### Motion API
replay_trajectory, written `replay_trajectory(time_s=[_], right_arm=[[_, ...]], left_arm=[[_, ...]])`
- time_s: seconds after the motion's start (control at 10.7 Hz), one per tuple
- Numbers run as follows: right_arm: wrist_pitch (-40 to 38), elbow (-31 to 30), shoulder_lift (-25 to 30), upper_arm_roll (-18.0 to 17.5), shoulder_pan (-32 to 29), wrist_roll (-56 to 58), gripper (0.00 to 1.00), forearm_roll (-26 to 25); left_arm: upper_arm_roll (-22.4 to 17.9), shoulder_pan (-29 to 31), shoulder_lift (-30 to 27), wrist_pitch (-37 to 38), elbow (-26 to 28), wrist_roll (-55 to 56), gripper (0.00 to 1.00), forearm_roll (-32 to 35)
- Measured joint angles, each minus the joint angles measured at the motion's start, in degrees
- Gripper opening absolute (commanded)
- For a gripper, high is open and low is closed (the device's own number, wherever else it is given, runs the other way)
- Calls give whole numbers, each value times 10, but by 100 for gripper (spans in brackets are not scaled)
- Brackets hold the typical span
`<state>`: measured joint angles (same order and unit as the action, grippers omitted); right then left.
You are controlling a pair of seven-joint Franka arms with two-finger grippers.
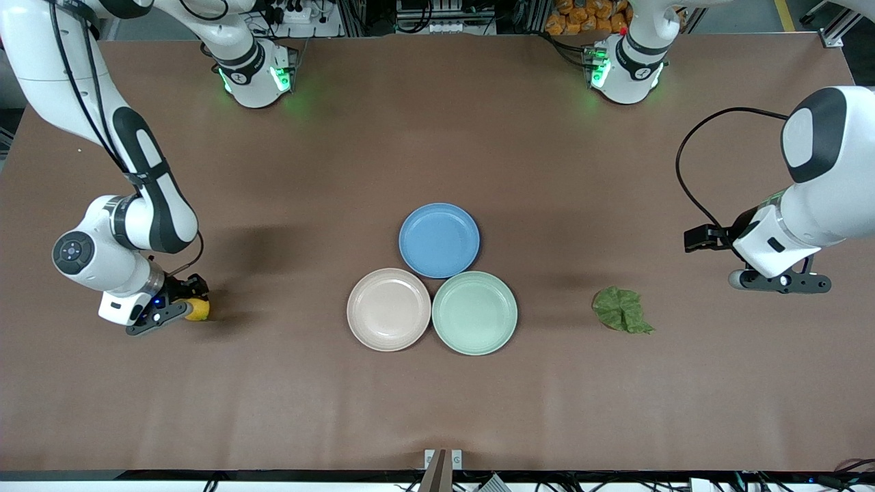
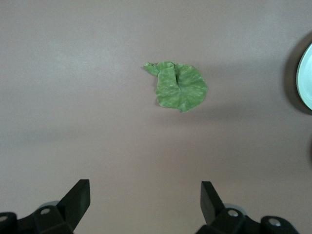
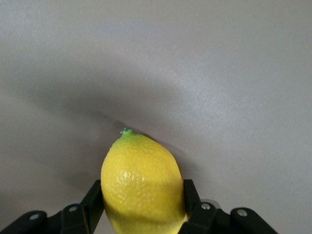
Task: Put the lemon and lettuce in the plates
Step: 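Close the right gripper on the lemon while the left gripper nears the lettuce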
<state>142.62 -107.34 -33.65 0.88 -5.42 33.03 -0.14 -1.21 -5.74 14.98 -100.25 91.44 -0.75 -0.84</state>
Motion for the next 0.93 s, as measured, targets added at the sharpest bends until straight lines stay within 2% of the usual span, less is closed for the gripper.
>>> replay_trajectory(time_s=[0.93], right_arm=[[-92, 55, 16, -2, 12, -17, 0, 0]], left_arm=[[-1, 0, 31, -4, -2, 42, 100, -28]])
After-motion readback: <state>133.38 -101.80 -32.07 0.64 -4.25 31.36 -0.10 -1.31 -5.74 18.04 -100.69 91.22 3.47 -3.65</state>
